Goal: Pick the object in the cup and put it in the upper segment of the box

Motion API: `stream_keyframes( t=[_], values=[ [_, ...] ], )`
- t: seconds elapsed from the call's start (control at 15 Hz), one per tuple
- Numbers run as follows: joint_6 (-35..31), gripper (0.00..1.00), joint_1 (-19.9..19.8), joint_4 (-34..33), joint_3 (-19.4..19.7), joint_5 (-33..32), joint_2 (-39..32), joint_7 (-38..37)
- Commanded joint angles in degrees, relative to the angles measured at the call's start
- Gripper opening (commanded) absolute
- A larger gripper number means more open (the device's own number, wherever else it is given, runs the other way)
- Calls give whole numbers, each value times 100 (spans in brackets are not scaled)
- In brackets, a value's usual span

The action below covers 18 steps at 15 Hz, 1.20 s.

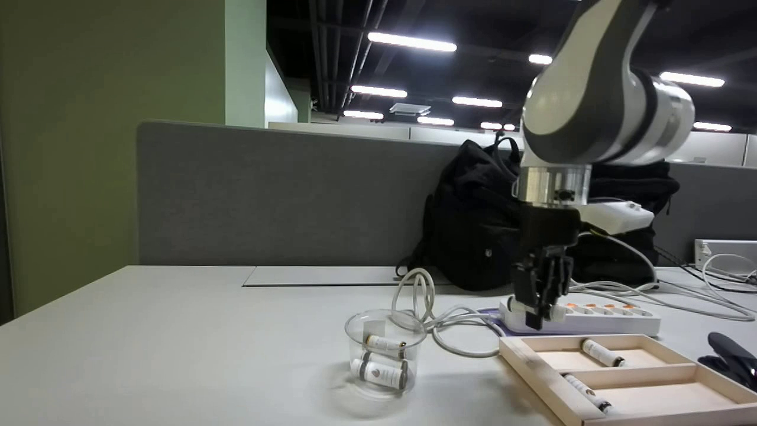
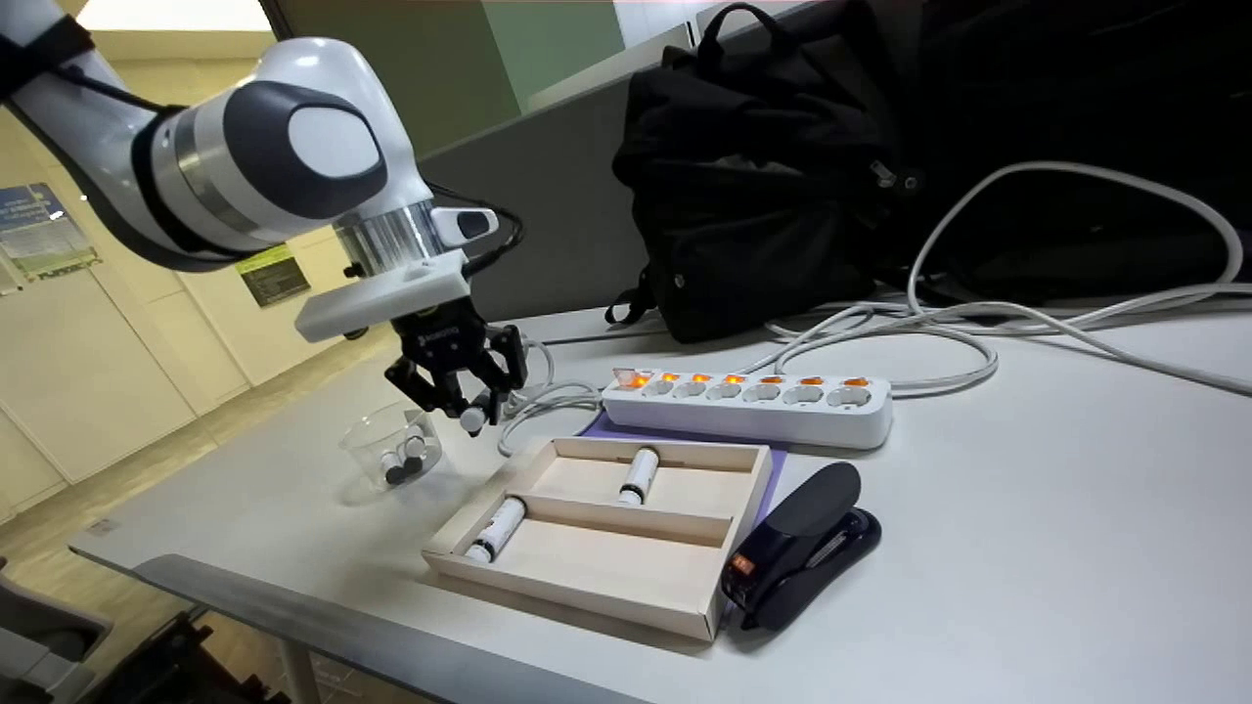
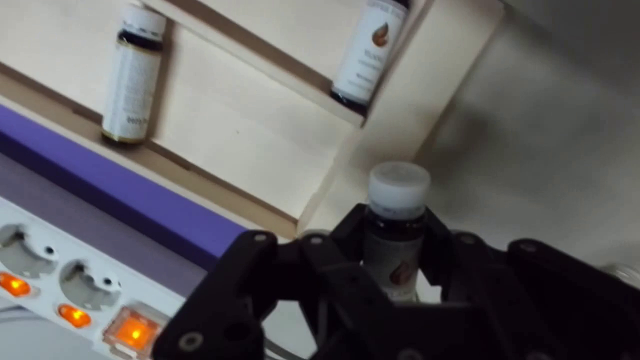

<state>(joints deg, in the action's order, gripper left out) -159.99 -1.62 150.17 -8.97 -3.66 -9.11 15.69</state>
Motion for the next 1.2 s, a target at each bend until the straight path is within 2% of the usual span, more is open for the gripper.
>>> stream_keyframes(
  t=[0.0, 0.27, 0.4, 0.73, 1.13],
  values=[
    [-643, 6, 347, 210, 781, -965, -279, -1036],
    [-1346, 6, 945, 84, 1856, -1735, -700, -2018],
    [-1607, 6, 1210, 38, 2253, -1812, -939, -2338],
    [-1991, 6, 1728, 57, 2715, -1488, -1413, -2584],
    [-2365, 6, 2508, 65, 3121, -359, -1787, -2285]
  ],
)
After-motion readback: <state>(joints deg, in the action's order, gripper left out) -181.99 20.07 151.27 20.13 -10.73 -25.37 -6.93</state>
